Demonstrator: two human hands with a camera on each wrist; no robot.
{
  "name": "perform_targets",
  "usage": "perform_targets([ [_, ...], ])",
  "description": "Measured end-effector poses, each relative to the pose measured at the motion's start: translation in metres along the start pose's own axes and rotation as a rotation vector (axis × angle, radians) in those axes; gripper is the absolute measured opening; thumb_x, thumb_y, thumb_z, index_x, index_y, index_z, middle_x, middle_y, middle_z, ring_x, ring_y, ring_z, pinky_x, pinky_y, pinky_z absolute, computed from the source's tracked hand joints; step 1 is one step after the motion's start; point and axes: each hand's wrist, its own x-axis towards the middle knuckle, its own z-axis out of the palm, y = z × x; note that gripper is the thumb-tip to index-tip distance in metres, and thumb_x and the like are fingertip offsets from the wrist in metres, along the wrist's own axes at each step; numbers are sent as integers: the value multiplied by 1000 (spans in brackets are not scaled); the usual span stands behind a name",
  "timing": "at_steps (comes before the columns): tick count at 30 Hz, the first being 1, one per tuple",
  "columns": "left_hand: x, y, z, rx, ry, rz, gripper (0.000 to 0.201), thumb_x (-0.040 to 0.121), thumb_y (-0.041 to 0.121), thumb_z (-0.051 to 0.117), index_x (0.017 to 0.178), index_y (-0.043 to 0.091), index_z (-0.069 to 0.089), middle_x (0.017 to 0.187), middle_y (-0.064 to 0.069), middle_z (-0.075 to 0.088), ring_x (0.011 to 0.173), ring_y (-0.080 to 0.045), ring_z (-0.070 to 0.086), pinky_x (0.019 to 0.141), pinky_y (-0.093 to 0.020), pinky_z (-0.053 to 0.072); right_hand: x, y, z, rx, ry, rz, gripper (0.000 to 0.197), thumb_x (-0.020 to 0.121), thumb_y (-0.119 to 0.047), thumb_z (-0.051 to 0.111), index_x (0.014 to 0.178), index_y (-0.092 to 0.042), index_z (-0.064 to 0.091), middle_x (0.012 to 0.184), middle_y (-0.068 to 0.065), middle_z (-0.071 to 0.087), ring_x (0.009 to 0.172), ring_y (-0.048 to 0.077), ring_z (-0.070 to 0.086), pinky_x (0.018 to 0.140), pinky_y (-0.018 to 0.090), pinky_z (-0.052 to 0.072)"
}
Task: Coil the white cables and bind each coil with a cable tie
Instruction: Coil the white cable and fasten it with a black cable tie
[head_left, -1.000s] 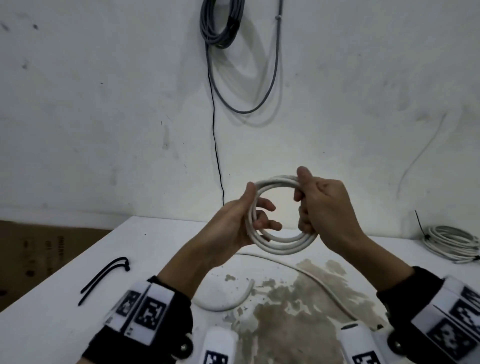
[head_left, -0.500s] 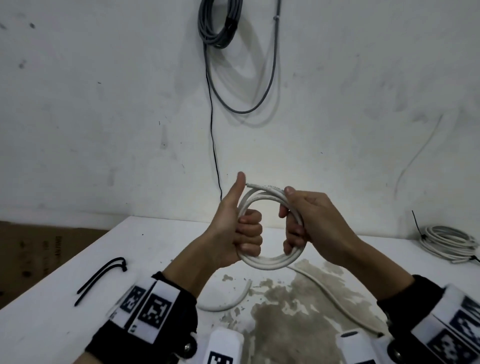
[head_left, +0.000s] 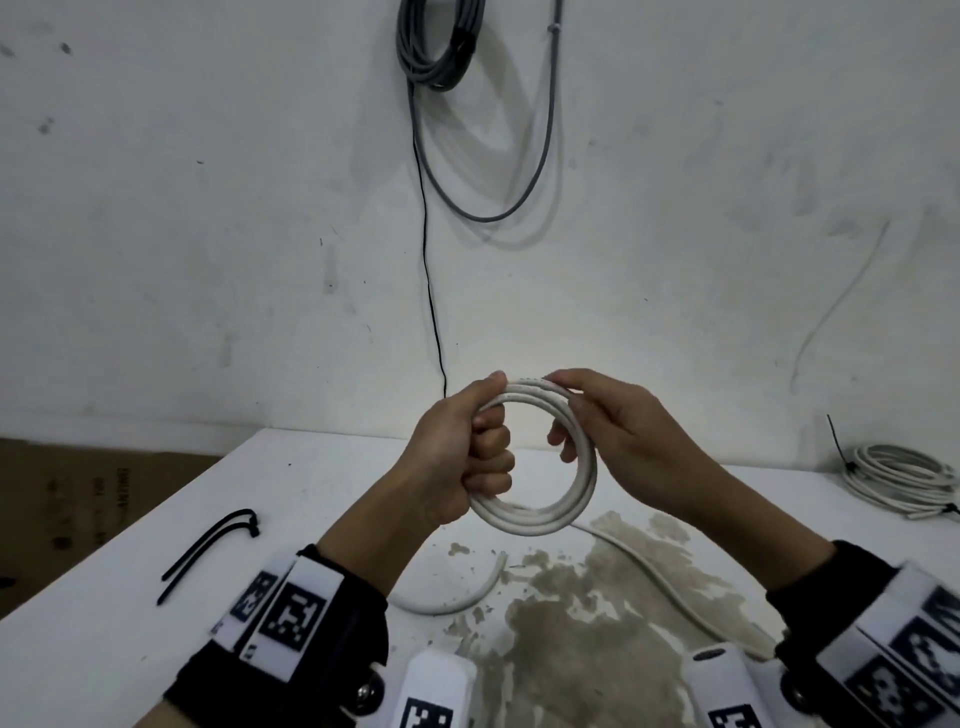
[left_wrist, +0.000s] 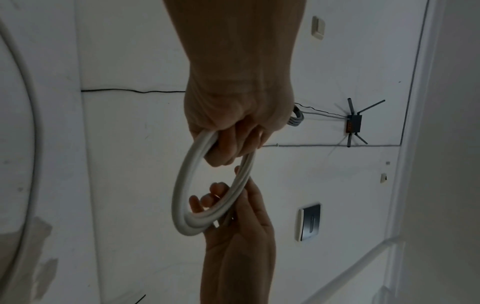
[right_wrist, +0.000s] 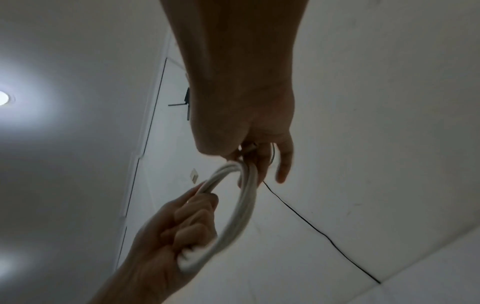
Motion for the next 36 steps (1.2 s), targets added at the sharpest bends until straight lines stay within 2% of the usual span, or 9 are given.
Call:
perform_targets([
  [4,2,-4,2,-114,33,53,55,94,32,45,44,20,25,34,7,15,27,-7,13,33,-13,10,-3,2,14,156,88,-18,28,101,-11,32,108,-16,58,66,8,43,54,22,47,58,28,55],
  [6,2,-7,1,-187,28,73,57,93,31,45,42,20,26,33,7,15,26,-6,13,32,-14,9,-5,3,19,185,87,-18,29,101,-18,30,111,-9,56,67,7,39,49,20,46,59,30,57],
  [11,4,-23,-4,-260,-1,57,57,94,31,43,40,20,27,31,7,17,24,-5,15,28,-13,12,-10,16,26,-163,42,-51,17,98,-26,41,97,-12,51,56,0,49,44,21,51,46,26,45],
  [15,6,-31,-9,-187,34,17,56,95,33,43,43,19,28,36,7,17,26,-5,15,29,-14,12,-6,23,25,-413,-64,7,22,99,-31,36,90,-12,39,57,-3,45,50,16,41,47,25,29],
  [19,7,-29,-10,-118,33,14,53,95,34,44,47,19,28,39,7,17,28,-5,14,31,-15,12,-6,27,25,-525,-110,-38,25,94,-33,49,91,-12,36,56,-5,41,54,24,41,51,32,27],
  [25,8,-21,-6,316,164,147,46,96,38,44,56,15,38,42,6,25,35,-9,20,36,-18,22,-5,27,27,-575,-98,35,22,100,-30,29,89,-12,34,59,2,43,51,21,38,50,34,27],
  [30,8,-29,-11,575,280,328,30,96,43,41,87,17,52,52,1,40,41,-10,36,40,-21,36,-8,23,26,-315,-103,39,21,99,-25,36,83,-12,37,65,14,53,55,28,44,53,39,42],
  [34,10,-29,-17,726,310,516,30,97,39,37,118,17,40,61,-3,52,48,-13,51,51,-20,47,-5,24,26,-391,-94,46,21,100,-25,35,86,-10,37,59,6,47,50,22,36,48,31,31],
  [36,11,-27,-20,839,299,591,38,96,41,36,127,18,32,67,-7,60,56,-17,59,64,-30,52,-1,23,25,-438,-97,47,20,100,-24,34,86,-10,35,57,3,43,47,19,34,45,26,25],
])
